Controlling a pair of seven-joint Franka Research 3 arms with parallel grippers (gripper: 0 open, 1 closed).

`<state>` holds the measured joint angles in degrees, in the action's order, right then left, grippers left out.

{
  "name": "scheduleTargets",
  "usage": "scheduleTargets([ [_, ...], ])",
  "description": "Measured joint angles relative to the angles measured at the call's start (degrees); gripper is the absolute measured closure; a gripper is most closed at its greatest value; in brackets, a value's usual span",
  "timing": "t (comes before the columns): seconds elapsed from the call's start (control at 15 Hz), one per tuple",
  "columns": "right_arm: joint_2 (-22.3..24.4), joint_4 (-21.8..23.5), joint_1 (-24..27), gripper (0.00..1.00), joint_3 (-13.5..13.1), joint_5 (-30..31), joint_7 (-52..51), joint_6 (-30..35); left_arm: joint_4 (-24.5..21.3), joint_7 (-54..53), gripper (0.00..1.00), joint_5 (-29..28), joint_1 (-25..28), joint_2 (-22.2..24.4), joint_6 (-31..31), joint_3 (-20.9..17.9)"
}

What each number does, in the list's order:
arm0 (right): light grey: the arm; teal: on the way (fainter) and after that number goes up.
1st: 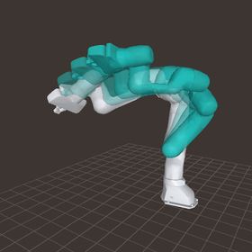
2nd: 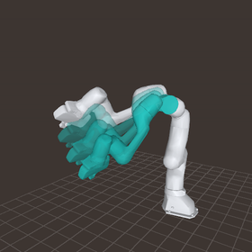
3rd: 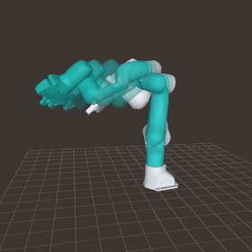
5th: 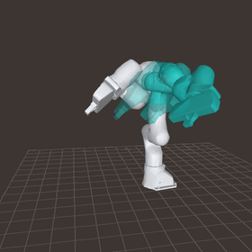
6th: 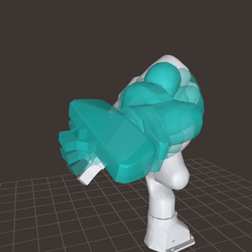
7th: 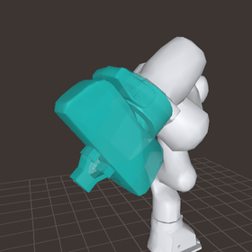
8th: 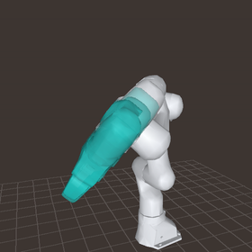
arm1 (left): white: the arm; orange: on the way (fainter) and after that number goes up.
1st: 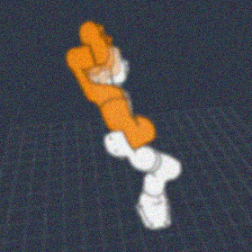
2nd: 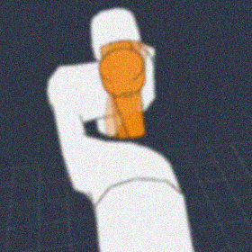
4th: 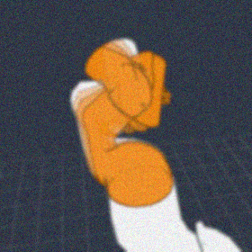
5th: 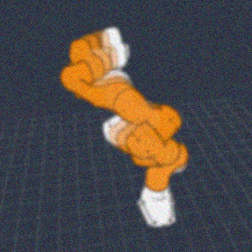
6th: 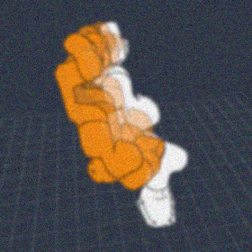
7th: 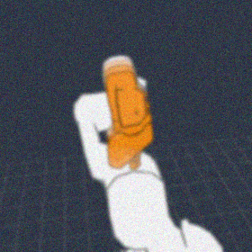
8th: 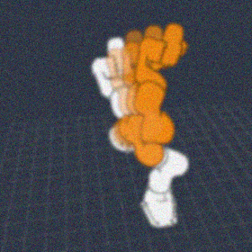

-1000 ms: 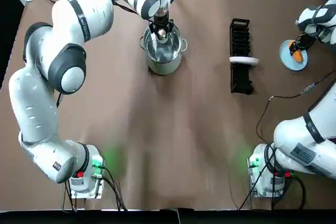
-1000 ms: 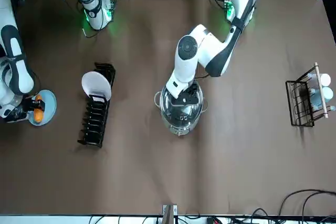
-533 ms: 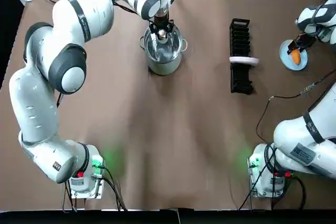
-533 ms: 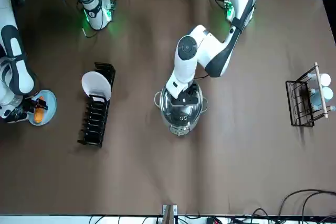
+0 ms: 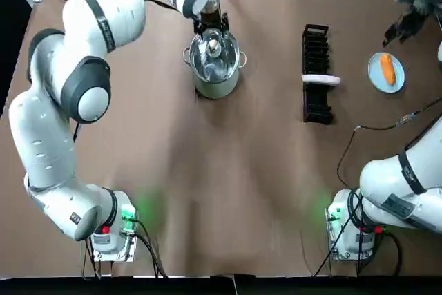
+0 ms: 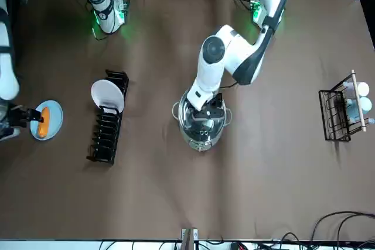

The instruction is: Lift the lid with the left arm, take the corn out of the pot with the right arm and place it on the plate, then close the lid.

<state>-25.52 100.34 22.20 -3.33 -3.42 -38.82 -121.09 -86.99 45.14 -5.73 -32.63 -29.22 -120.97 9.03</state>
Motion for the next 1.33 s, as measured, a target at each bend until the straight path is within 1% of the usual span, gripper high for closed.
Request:
scheduleTargets([
  [0.13, 2.92, -5.20, -3.37, 0.00, 0.16, -0.01, 3.69, 11.72, 0.31, -0.85, 0.00, -0.25, 2.20, 3.07, 0.80, -0.32],
  [0.2, 4.59, -9.58, -6.91, 0.00, 0.28, -0.03, 8.05, 20.42, 0.40, -6.25, 0.00, -0.48, 5.90, 7.12, 5.78, -0.30],
  [0.27, 5.22, -11.18, -8.39, 0.00, 0.36, -0.03, 9.95, 23.09, 0.46, -10.35, 0.00, -0.49, 7.94, 9.26, 9.44, -0.27],
  [0.4, 6.65, -13.42, -11.21, 0.00, 0.36, -0.02, 11.94, 26.35, 0.52, -18.67, 0.00, -0.48, 11.99, 13.25, 16.61, -0.04],
  [0.53, 8.91, -14.62, -13.08, 0.00, 0.38, -0.08, 13.88, 28.80, 0.53, -26.65, 0.00, -0.28, 15.34, 16.98, 22.98, 0.06],
  [0.67, 12.28, -15.23, -13.64, 0.00, 0.54, -0.26, 17.01, 30.86, 0.50, -33.13, 0.00, 0.92, 18.09, 19.92, 27.00, 0.13],
  [0.87, 18.18, -15.42, -14.41, 0.00, 2.45, -0.72, 23.02, 35.09, 0.44, -38.52, 0.00, 1.60, 20.82, 22.44, 30.80, 0.19],
  [1.07, 22.87, -15.35, -16.57, 0.00, 5.08, -0.77, 31.15, 36.72, 0.38, -39.51, 0.00, 1.67, 22.85, 23.05, 33.06, 0.24],
  [1.2, 24.07, -15.09, -17.93, 0.00, 5.88, -0.76, 33.30, 36.97, 0.39, -39.37, 0.00, 2.40, 24.19, 23.43, 33.61, 0.19],
  [1.33, 24.11, -15.05, -18.66, 0.00, 5.99, -0.76, 33.64, 36.80, 0.42, -39.17, 0.00, 4.68, 26.14, 24.48, 33.68, -0.38],
])
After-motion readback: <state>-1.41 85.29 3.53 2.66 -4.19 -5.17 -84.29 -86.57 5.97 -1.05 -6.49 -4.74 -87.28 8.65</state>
